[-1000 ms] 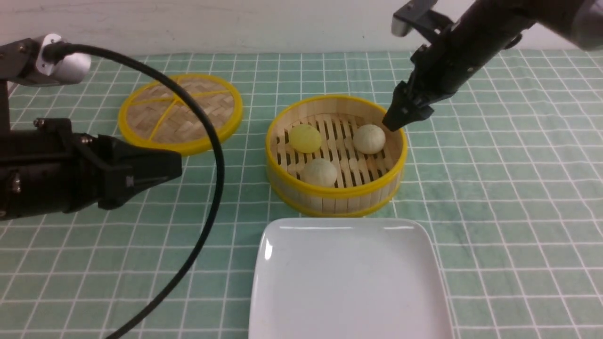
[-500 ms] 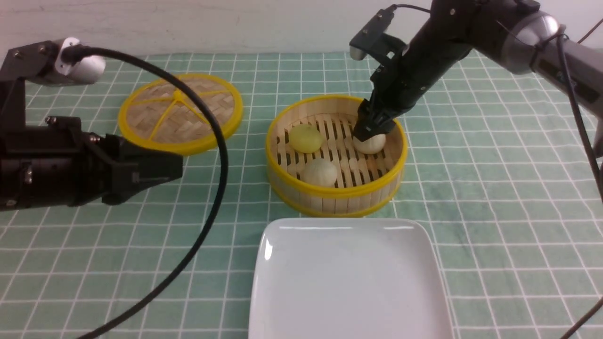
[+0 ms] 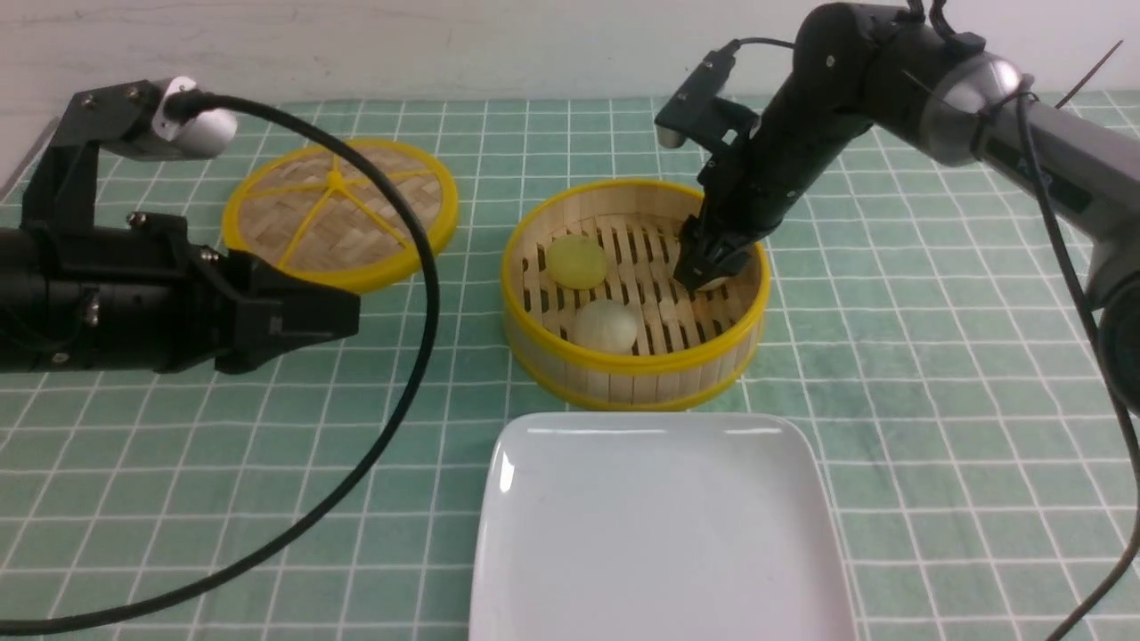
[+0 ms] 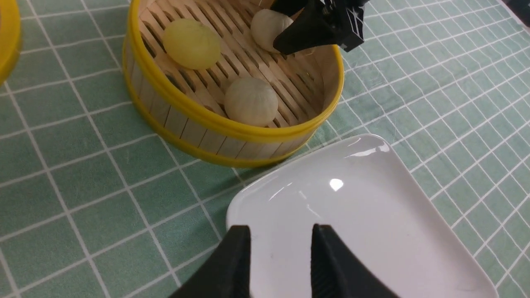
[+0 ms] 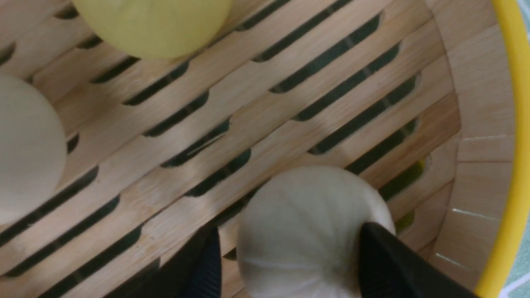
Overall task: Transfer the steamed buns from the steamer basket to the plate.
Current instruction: Use the right arm to grab the steamed stuffed bun that is closest to it, then use the left arm to grab the steamed stuffed bun that is closest to it
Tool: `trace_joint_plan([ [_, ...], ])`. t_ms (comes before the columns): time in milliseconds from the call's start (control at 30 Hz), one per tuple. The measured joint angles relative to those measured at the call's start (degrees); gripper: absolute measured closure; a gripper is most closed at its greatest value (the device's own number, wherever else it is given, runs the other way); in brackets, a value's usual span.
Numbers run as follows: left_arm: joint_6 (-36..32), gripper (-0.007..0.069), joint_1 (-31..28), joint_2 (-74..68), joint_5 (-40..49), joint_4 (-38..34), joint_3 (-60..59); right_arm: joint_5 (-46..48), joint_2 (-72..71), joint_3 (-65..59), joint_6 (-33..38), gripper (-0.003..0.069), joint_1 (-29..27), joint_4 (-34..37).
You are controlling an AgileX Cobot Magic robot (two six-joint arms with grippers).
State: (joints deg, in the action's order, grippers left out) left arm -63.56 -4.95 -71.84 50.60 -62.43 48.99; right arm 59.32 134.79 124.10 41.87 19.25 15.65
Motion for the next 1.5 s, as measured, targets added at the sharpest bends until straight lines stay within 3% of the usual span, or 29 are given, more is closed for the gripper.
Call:
trace_joint_plan([
  [200,-3.5,0.0384,0.0,-1.42,0.23,-4.25,0.0,-0.32,0.0,0.91,0.05,0.0481,0.04,-0.17],
  [267,-4.09,0.0384,0.0,-1.53,0.23,-5.02,0.0,0.36,0.02,2.57,0.05,0.0614,0.11,-0.32],
  [300,-4.21,0.0384,0.0,-1.53,0.23,-5.39,0.0,1.12,0.02,3.94,0.05,0.0634,0.11,-0.32],
  [533,-4.33,0.0384,1.48,-1.85,-0.52,-5.81,0.21,10.79,-0.53,16.47,-2.22,0.0633,0.32,-0.32],
  [667,-5.58,0.0384,6.37,-4.16,-2.63,-5.54,2.35,12.29,-2.53,21.37,-5.78,0.0633,0.39,-0.77],
  [767,-6.48,0.0384,13.9,-8.26,-7.26,-4.77,6.67,12.59,-7.12,23.85,-9.96,0.0633,0.39,-1.59],
  [900,-4.64,0.0384,18.19,-12.44,-11.91,-4.66,10.64,13.27,-12.76,24.03,-14.9,0.0633,0.39,-1.59],
  [1067,-2.86,0.0384,19.88,-18.67,-14.33,-4.02,15.28,13.27,-19.61,24.33,-20.63,0.0633,0.39,-1.52],
  [1300,2.18,0.0384,20.11,-29.01,-13.38,2.16,22.07,13.29,-26.57,24.5,-21.15,0.0633,0.39,1.27],
  [1500,3.08,0.0384,21.41,-35.88,-10.81,3.16,27.97,13.29,-28.65,24.55,-21.17,0.0632,0.39,4.71],
])
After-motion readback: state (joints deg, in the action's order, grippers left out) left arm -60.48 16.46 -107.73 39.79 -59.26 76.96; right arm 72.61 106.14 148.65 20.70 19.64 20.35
